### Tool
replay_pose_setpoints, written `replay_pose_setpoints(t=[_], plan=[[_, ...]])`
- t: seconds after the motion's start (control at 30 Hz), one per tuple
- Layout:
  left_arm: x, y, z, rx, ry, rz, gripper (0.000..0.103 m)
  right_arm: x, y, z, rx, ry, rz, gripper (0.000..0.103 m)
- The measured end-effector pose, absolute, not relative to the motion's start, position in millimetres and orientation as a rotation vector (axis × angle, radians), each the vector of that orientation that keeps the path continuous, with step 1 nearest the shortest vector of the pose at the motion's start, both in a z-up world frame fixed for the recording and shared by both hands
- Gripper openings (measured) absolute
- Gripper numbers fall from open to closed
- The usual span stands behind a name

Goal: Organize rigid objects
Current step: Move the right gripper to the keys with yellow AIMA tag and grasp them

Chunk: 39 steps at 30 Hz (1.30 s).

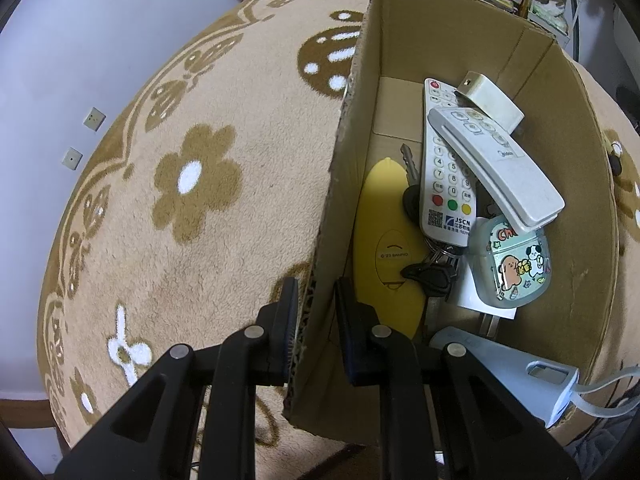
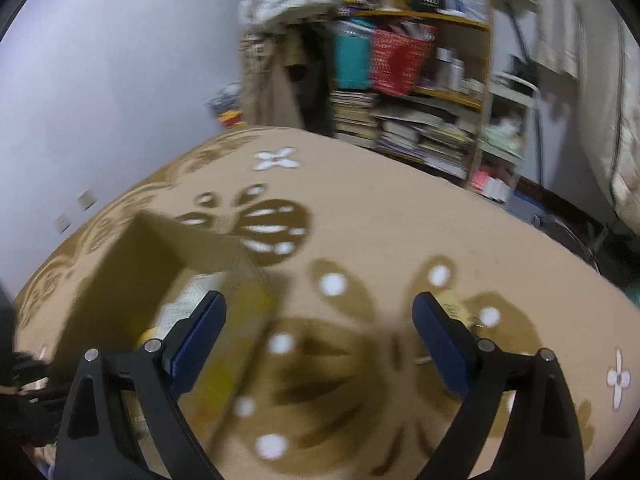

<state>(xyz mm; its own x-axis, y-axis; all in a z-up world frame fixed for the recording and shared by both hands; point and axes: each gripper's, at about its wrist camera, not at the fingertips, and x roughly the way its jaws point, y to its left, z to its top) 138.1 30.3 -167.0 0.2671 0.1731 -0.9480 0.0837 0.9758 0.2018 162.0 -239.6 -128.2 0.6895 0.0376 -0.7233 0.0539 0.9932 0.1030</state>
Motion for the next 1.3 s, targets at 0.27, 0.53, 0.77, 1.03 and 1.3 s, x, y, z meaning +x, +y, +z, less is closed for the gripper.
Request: replay_pose_setpoints(t=[0.27,0.53,0.77,1.03,1.3], plan=[[137,29,-167,0.236,1.307,0.064,0.018,180,-312,-155,0.198,0.893,-0.102,0.099],[140,30,-167,0.227,1.307,0.060,0.018,204,-352,-179,0.362,0.954,-0.122,0.093],[141,30,-166,0.221,1.304,0.056,0.018,217,-357,-213,0.378,1.074,-0.139,0.056],[142,29,-168,0.225,1.300,0.064,0.018,205,-360,-223,0.392,1.068,-0.204,0.023],[141,30,-169,0.215,1.309,0.063,0.018,195,-356,-210,0.383,1.052,-0.199,0.009]])
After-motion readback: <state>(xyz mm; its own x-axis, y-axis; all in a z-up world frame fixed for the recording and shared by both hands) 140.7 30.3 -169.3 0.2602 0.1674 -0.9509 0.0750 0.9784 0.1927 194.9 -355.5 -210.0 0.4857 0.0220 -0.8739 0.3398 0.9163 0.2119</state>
